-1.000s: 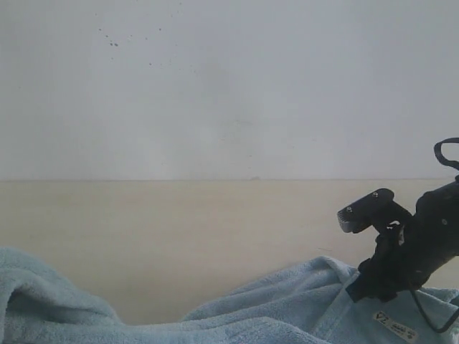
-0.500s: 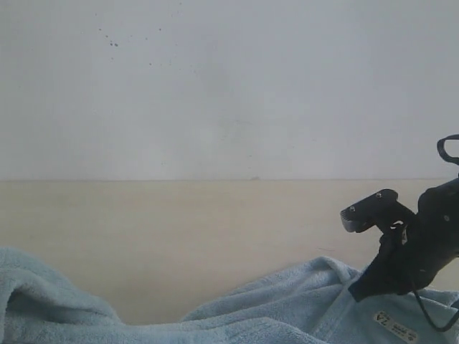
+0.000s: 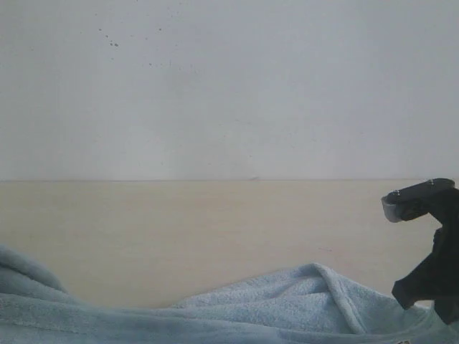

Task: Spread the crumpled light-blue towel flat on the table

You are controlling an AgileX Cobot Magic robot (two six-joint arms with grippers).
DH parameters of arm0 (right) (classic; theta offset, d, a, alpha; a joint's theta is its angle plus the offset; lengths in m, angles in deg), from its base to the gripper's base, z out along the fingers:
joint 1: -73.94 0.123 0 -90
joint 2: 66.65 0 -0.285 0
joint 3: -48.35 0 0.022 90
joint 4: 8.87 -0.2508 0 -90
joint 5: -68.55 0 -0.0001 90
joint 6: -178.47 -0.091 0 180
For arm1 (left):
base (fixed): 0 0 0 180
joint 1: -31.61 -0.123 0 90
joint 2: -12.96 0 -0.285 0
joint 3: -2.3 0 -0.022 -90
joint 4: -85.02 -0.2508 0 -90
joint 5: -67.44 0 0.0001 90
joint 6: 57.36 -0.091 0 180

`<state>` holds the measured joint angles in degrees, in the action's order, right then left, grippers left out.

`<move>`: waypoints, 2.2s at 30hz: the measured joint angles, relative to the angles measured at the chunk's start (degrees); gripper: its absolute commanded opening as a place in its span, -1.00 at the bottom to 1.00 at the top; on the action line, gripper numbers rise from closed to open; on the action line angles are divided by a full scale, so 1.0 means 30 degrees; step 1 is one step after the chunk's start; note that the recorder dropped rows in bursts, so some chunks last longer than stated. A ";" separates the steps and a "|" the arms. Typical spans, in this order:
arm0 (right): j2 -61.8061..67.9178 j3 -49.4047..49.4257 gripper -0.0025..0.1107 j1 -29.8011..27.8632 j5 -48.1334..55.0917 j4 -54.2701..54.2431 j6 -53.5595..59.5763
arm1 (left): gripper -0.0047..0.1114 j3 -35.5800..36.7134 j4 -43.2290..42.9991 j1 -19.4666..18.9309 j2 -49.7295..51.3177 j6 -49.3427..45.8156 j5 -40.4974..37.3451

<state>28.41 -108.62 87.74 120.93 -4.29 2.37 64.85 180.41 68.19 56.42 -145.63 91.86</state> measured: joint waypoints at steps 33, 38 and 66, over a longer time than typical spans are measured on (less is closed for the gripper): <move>-0.0326 0.4444 0.03 0.0000 0.0147 -0.8123 0.7389 | 0.33 0.1187 0.1494 0.0000 0.1281 -0.4953 -0.4487; -0.0292 0.4076 0.02 0.0000 -0.1659 -0.8270 0.7389 | 0.33 -0.0474 0.1183 0.0000 0.0713 -0.4953 -0.4476; 0.3637 0.2693 0.02 0.3572 -0.6459 -0.4144 0.4659 | 0.32 -0.1161 -0.2092 0.0000 0.0613 -0.0612 -0.2913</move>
<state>39.32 -100.54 98.45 101.55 -16.72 16.34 61.36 174.13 68.19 58.26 -147.47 83.12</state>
